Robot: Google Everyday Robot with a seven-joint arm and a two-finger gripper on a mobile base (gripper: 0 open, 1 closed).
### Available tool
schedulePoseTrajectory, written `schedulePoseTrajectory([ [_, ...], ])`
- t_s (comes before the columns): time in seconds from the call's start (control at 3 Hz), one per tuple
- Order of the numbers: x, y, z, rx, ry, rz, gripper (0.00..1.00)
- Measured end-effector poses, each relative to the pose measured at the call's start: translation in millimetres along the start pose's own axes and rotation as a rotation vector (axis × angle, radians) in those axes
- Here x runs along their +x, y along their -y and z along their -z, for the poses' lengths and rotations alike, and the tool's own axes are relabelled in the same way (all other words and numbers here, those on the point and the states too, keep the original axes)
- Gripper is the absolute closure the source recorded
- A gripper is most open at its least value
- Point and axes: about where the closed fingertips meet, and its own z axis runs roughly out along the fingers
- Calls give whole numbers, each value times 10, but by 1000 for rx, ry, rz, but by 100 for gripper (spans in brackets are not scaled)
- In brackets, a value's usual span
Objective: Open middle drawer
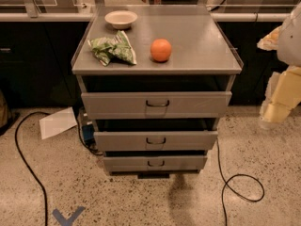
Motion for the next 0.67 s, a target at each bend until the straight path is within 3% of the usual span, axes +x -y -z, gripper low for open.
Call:
schedulePoseTrajectory([
  [0.67, -10, -19, -111, -1, 33, 9, 0],
])
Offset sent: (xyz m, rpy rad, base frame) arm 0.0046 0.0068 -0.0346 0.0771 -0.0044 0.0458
